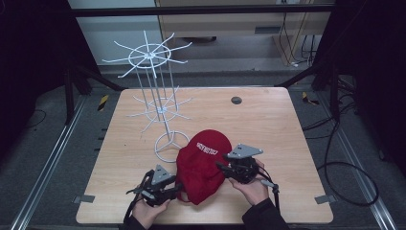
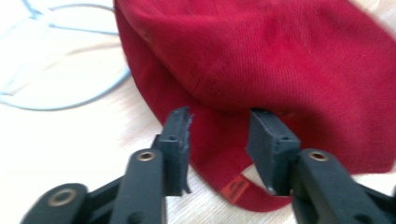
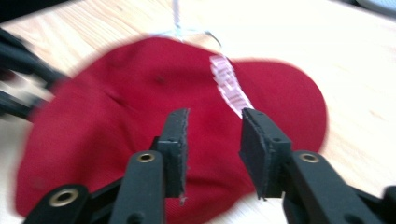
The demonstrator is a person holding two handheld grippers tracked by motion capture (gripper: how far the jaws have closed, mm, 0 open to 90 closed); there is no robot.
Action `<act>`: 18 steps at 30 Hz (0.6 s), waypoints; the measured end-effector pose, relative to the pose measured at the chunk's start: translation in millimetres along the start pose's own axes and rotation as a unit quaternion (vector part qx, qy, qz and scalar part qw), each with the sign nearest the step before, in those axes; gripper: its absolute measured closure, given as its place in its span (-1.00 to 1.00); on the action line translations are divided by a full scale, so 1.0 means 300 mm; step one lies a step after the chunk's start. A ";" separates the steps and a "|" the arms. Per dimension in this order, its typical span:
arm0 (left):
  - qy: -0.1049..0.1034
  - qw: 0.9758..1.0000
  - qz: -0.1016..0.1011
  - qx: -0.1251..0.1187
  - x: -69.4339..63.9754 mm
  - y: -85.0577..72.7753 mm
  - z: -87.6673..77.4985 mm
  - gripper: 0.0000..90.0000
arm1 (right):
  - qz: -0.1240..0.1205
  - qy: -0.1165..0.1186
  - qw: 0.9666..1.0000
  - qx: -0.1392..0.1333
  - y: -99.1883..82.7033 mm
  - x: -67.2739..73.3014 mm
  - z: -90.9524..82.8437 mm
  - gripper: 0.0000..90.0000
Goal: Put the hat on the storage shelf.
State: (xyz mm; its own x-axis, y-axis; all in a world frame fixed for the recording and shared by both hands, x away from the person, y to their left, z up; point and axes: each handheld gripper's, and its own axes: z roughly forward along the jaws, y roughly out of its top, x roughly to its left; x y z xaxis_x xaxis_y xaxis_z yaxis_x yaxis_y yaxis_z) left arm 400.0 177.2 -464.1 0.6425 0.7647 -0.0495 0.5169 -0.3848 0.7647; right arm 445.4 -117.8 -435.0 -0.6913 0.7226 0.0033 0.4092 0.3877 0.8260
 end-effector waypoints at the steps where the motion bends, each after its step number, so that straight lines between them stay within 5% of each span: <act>1: 0.002 1.000 -0.004 -0.011 0.003 0.002 -0.018 0.24 | 0.003 -0.005 1.000 0.003 -0.009 -0.011 0.005 0.27; 6: 0.000 0.998 -0.034 -0.058 0.019 0.027 -0.066 0.09 | 0.031 -0.007 0.999 0.014 -0.041 -0.060 0.045 0.17; 11: -0.025 0.995 -0.057 -0.072 0.008 0.064 -0.028 -0.05 | 0.061 0.008 0.998 0.019 -0.040 -0.078 0.086 0.16; 18: -0.012 0.997 -0.059 -0.038 -0.026 0.079 0.077 -0.08 | 0.059 0.016 0.996 0.067 -0.061 -0.069 0.139 0.51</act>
State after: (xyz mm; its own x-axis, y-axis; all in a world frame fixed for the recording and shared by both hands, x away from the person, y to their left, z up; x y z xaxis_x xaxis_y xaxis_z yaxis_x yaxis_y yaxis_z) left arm 420.3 150.2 -460.5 0.5939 0.7890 -0.1574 0.5462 -0.2518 0.7989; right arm 476.9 -116.0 -473.7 -0.6516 0.7496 0.1166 0.5631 0.3749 0.7365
